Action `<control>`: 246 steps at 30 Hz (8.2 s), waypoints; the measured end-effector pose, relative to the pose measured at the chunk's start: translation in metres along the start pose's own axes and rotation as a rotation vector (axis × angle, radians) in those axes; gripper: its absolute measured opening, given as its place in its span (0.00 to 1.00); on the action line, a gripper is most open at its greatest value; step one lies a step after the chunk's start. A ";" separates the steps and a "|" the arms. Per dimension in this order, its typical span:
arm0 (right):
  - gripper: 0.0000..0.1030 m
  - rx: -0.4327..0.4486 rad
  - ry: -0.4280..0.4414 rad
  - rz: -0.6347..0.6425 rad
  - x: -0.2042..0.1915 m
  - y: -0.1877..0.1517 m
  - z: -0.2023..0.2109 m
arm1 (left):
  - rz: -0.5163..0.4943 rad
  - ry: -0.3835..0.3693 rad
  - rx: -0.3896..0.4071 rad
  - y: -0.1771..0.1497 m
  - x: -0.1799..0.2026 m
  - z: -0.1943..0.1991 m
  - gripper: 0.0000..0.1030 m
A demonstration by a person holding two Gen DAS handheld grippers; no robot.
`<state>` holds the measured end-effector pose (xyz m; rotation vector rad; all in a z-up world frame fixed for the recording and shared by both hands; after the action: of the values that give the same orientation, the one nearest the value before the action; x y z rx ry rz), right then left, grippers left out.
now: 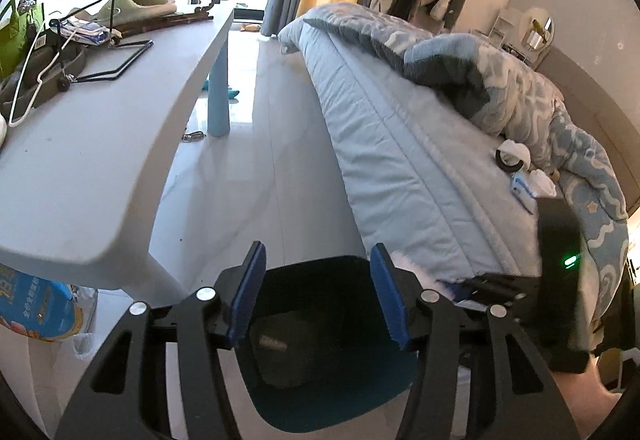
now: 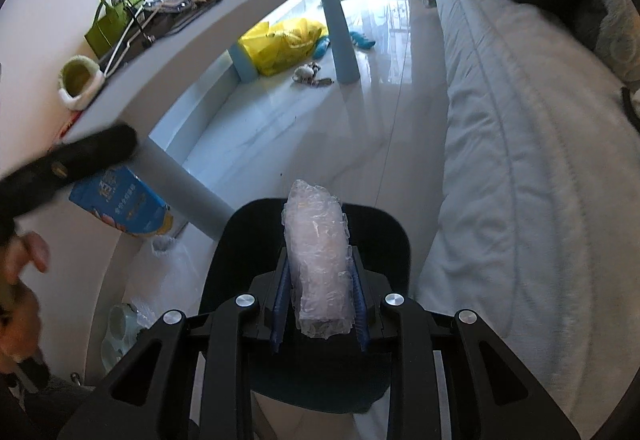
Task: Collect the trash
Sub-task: 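Open the right tool to drop the bubble wrap into the bin, then move the right tool back to the bed toward the tan tape roll, then grasp the tan tape roll with the right tool while the left tool grasps the diaper pack, then carry the tape roll and diaper pack over the bin with both tools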
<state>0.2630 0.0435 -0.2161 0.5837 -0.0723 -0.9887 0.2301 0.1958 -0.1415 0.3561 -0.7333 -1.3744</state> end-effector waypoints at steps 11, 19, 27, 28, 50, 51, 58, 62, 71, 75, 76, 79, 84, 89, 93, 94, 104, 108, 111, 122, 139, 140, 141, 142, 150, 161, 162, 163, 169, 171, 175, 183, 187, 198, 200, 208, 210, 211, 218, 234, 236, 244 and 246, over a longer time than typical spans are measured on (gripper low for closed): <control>0.27 -0.118 -0.006 0.029 -0.010 -0.020 -0.043 | -0.011 -0.028 0.077 0.015 0.007 0.026 0.41; 0.29 -0.200 -0.026 0.065 -0.011 -0.039 -0.063 | -0.007 -0.043 0.102 0.023 0.012 0.035 0.34; 0.53 -0.226 -0.028 0.076 -0.012 -0.048 -0.066 | -0.030 -0.031 0.126 0.028 0.021 0.043 0.34; 0.54 -0.223 -0.024 0.078 -0.013 -0.048 -0.065 | -0.031 -0.024 0.131 0.028 0.022 0.044 0.34; 0.62 0.099 -0.030 0.138 -0.012 0.004 0.045 | -0.039 -0.040 0.216 0.052 0.058 0.058 0.60; 0.62 0.117 -0.042 0.138 -0.007 0.006 0.052 | -0.039 -0.043 0.219 0.053 0.061 0.058 0.62; 0.66 0.203 -0.088 0.118 0.025 0.010 0.087 | -0.065 -0.077 0.233 0.054 0.092 0.050 0.68; 0.67 0.238 -0.122 0.109 0.041 0.010 0.104 | -0.071 -0.093 0.230 0.054 0.104 0.043 0.73; 0.72 0.288 -0.191 0.103 0.077 0.000 0.136 | -0.095 -0.123 0.211 0.052 0.134 0.026 0.75; 0.73 0.309 -0.215 0.076 0.098 -0.006 0.151 | -0.109 -0.139 0.199 0.050 0.150 0.018 0.77; 0.73 0.311 -0.222 0.070 0.102 -0.008 0.153 | -0.112 -0.142 0.198 0.050 0.153 0.017 0.78; 0.73 0.318 -0.248 0.051 0.118 -0.014 0.162 | -0.125 -0.153 0.189 0.048 0.164 0.011 0.81; 0.74 0.343 -0.279 0.000 0.147 -0.023 0.178 | -0.145 -0.165 0.165 0.045 0.182 -0.003 0.82; 0.75 0.353 -0.316 -0.031 0.174 -0.030 0.190 | -0.172 -0.162 0.138 0.041 0.198 -0.018 0.83; 0.75 0.349 -0.336 -0.050 0.196 -0.037 0.195 | -0.185 -0.171 0.120 0.040 0.208 -0.030 0.84; 0.75 0.347 -0.337 -0.054 0.200 -0.038 0.196 | -0.191 -0.172 0.113 0.040 0.212 -0.033 0.84; 0.75 0.337 -0.354 -0.074 0.239 -0.052 0.208 | -0.215 -0.202 0.059 0.037 0.236 -0.064 0.83; 0.75 0.329 -0.346 -0.104 0.255 -0.059 0.209 | -0.221 -0.200 0.048 0.037 0.243 -0.073 0.83; 0.75 0.309 -0.323 -0.106 0.262 -0.062 0.202 | -0.222 -0.192 0.031 0.035 0.246 -0.082 0.83; 0.61 0.242 -0.338 -0.061 0.269 -0.060 0.180 | -0.241 -0.180 -0.011 0.033 0.253 -0.105 0.83; 0.49 0.244 -0.289 -0.003 0.272 -0.047 0.184 | -0.265 -0.206 -0.039 0.036 0.270 -0.140 0.83; 0.49 0.248 -0.284 -0.004 0.274 -0.045 0.185 | -0.267 -0.212 -0.040 0.037 0.271 -0.141 0.83; 0.49 0.253 -0.283 -0.008 0.276 -0.045 0.187 | -0.273 -0.218 -0.040 0.037 0.273 -0.143 0.83; 0.49 0.256 -0.278 -0.015 0.278 -0.044 0.188 | -0.279 -0.219 -0.042 0.036 0.275 -0.144 0.83; 0.49 0.305 -0.235 -0.077 0.293 -0.041 0.200 | -0.334 -0.257 -0.082 0.026 0.291 -0.155 0.82; 0.49 0.355 -0.160 -0.125 0.302 -0.033 0.207 | -0.378 -0.237 -0.102 0.020 0.300 -0.167 0.76; 0.49 0.360 -0.155 -0.133 0.303 -0.032 0.208 | -0.381 -0.235 -0.102 0.019 0.300 -0.167 0.74; 0.49 0.364 -0.148 -0.140 0.304 -0.031 0.209 | -0.385 -0.234 -0.102 0.019 0.301 -0.168 0.72; 0.49 0.392 -0.136 -0.169 0.306 -0.027 0.215 | -0.358 -0.254 -0.091 0.021 0.300 -0.165 0.63; 0.49 0.398 -0.138 -0.172 0.304 -0.024 0.217 | -0.338 -0.271 -0.090 0.022 0.299 -0.161 0.60; 0.49 0.406 -0.139 -0.175 0.299 -0.020 0.221 | -0.336 -0.288 -0.083 0.020 0.301 -0.152 0.53; 0.49 0.427 -0.132 -0.170 0.279 -0.010 0.223 | -0.381 -0.283 -0.097 0.007 0.305 -0.143 0.52; 0.49 0.427 -0.133 -0.177 0.272 -0.011 0.223 | -0.389 -0.308 -0.100 0.004 0.307 -0.133 0.51; 0.49 0.443 -0.142 -0.165 0.242 -0.017 0.230 | -0.327 -0.318 -0.072 0.002 0.290 -0.102 0.51; 0.49 0.443 -0.141 -0.164 0.235 -0.017 0.230 | -0.300 -0.312 -0.067 0.002 0.283 -0.098 0.52; 0.49 0.439 -0.128 -0.149 0.209 -0.021 0.227 | -0.263 -0.278 -0.046 0.000 0.259 -0.077 0.52; 0.49 0.441 -0.117 -0.143 0.202 -0.022 0.226 | -0.275 -0.242 -0.042 -0.002 0.252 -0.072 0.52; 0.49 0.442 -0.116 -0.138 0.197 -0.021 0.225 | -0.276 -0.236 -0.040 -0.003 0.249 -0.070 0.52; 0.49 0.428 -0.100 -0.113 0.168 -0.020 0.215 | -0.253 -0.198 -0.011 -0.006 0.220 -0.050 0.52; 0.49 0.404 -0.039 -0.038 0.092 0.002 0.182 | -0.167 -0.067 -0.042 -0.010 0.125 -0.037 0.52; 0.49 0.397 -0.034 -0.032 0.085 0.004 0.176 | -0.164 -0.053 -0.054 -0.012 0.116 -0.037 0.52; 0.49 0.362 -0.005 0.011 0.049 0.014 0.153 | -0.125 -0.019 -0.102 -0.017 0.076 -0.036 0.52; 0.49 0.354 0.001 0.016 0.043 0.016 0.148 | -0.121 -0.012 -0.123 -0.020 0.068 -0.038 0.52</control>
<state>0.2523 -0.0482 -0.0922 0.9060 -0.2547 -0.9663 0.2417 0.1196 -0.1639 0.2991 -0.6415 -1.5300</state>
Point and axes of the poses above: each gripper's, at about its wrist camera, not at the fingertips, and z roughly against the way its jaws point, x to its right, y to its top, the point moved 6 cm from there along -z, roughly the way its jaws point, and after that the axes turned 2 degrees about z, right-handed, at the moved point
